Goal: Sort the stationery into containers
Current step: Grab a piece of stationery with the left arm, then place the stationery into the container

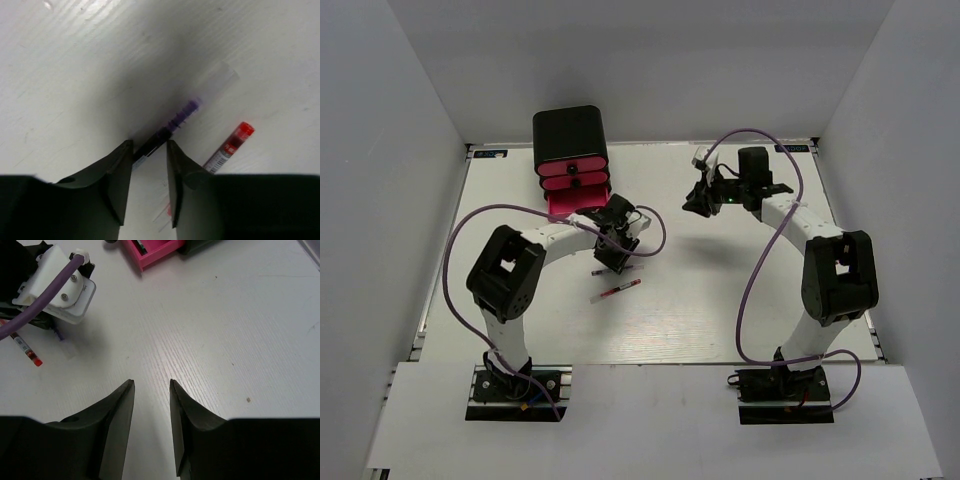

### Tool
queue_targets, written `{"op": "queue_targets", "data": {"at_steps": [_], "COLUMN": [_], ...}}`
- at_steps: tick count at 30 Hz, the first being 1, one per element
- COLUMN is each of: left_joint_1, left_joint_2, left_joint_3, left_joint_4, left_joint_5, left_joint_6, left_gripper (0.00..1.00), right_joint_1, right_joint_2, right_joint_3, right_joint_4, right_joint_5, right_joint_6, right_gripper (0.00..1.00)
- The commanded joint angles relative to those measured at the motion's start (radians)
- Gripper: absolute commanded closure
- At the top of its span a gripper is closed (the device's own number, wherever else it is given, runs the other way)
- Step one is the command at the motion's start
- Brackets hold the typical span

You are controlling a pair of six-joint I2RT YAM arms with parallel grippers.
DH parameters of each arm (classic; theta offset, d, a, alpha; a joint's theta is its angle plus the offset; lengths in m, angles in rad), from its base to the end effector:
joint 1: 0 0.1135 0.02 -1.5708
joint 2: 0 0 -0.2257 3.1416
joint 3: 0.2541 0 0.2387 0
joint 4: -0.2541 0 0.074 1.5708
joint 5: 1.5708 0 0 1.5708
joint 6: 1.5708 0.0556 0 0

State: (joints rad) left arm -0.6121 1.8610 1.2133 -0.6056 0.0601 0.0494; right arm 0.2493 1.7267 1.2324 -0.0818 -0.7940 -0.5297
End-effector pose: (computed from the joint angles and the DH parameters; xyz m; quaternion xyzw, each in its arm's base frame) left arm 0.2808 -0.2012 0.1152 0.3250 0.9319 -0.0724 0.1436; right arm 0.3601 0.1326 0.2181 -0.4784 0.6797 0.2750 0.4832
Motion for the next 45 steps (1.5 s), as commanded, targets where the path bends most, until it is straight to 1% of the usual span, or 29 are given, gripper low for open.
{"op": "queue_targets", "data": {"at_steps": [1, 4, 8, 9, 12, 13, 14, 15, 17, 18, 20, 22, 24, 28, 30, 34, 35, 37, 39, 40, 43, 45], "left_joint_1": [-0.028, -0.047, -0.058, -0.058, -0.058, -0.042, -0.031, -0.031, -0.031, -0.019, -0.009, 0.000, 0.032, 0.061, 0.092, 0.129, 0.129, 0.162, 0.172, 0.185, 0.212, 0.224], "left_joint_2": [0.026, 0.035, 0.046, 0.046, 0.006, -0.009, -0.025, -0.042, -0.092, -0.104, -0.124, -0.135, -0.147, -0.204, -0.223, -0.223, -0.189, -0.158, -0.129, -0.106, -0.106, -0.106], "left_joint_3": [0.009, 0.000, -0.011, -0.011, -0.011, -0.011, -0.011, -0.011, -0.011, -0.011, 0.002, 0.038, 0.057, 0.046, 0.046, 0.072, 0.116, 0.166, 0.216, 0.227, 0.218, 0.218], "left_joint_4": [0.003, 0.003, 0.003, 0.003, 0.012, 0.027, 0.046, 0.059, 0.108, 0.109, 0.142, 0.142, 0.154, 0.231, 0.277, 0.313, 0.313, 0.267, 0.248, 0.239, 0.251, 0.251], "left_joint_5": [-0.052, -0.088, -0.150, -0.181, -0.215, -0.215, -0.245, -0.279, -0.307, -0.281, -0.270, -0.270, -0.270, -0.227, -0.218, -0.223, -0.223, -0.223, -0.223, -0.212, -0.178, -0.168], "left_joint_6": [0.018, 0.018, 0.009, -0.014, -0.023, -0.023, -0.023, -0.008, 0.029, 0.093, 0.145, 0.200, 0.246, 0.409, 0.460, 0.593, 0.618, 0.639, 0.684, 0.699, 0.748, 0.757], "left_gripper": [0.58, 0.64, 0.75, 0.84, 0.90, 0.90, 0.96, 1.00, 1.00, 1.00, 1.00, 1.00, 1.00, 1.00, 1.00, 1.00, 1.00, 1.00, 1.00, 1.00, 1.00, 1.00], "right_joint_1": [-0.011, -0.019, -0.022, -0.027, -0.025, -0.027, -0.030, -0.027, -0.031, -0.033, -0.036, -0.036, -0.036, -0.042, -0.045, -0.047, -0.047, -0.048, -0.050, -0.051, -0.077, -0.061], "right_joint_2": [-0.049, -0.052, -0.052, -0.050, -0.050, -0.052, -0.053, -0.055, -0.056, -0.056, -0.059, -0.058, -0.061, -0.062, -0.062, -0.056, -0.059, -0.056, -0.056, -0.058, -0.055, -0.052], "right_joint_3": [-0.008, -0.011, -0.016, -0.014, -0.016, -0.017, -0.019, -0.020, -0.022, -0.025, -0.030, -0.033, -0.037, -0.037, -0.039, -0.048, -0.048, -0.048, -0.050, -0.050, -0.048, -0.047], "right_joint_4": [-0.009, -0.007, -0.003, -0.001, 0.002, 0.002, 0.001, 0.001, -0.003, -0.006, 0.001, 0.002, 0.002, -0.012, -0.012, -0.009, -0.009, -0.009, -0.012, -0.010, -0.015, -0.019], "right_joint_5": [-0.028, -0.034, -0.043, -0.045, -0.047, -0.045, -0.042, -0.040, -0.039, -0.037, -0.037, -0.036, -0.037, -0.033, -0.031, -0.031, -0.031, -0.031, -0.027, -0.027, -0.024, -0.024], "right_joint_6": [0.007, 0.008, 0.011, 0.013, 0.013, 0.011, 0.008, 0.004, 0.000, -0.001, -0.003, -0.001, -0.006, -0.018, -0.023, -0.026, -0.024, -0.024, -0.030, -0.033, -0.038, -0.039], "right_gripper": [0.60, 0.60, 0.60, 0.60, 0.60, 0.60, 0.60, 0.60, 0.60, 0.60, 0.60, 0.60, 0.60, 0.60, 0.60, 0.60, 0.60, 0.60, 0.60, 0.60, 0.60, 0.60]}}
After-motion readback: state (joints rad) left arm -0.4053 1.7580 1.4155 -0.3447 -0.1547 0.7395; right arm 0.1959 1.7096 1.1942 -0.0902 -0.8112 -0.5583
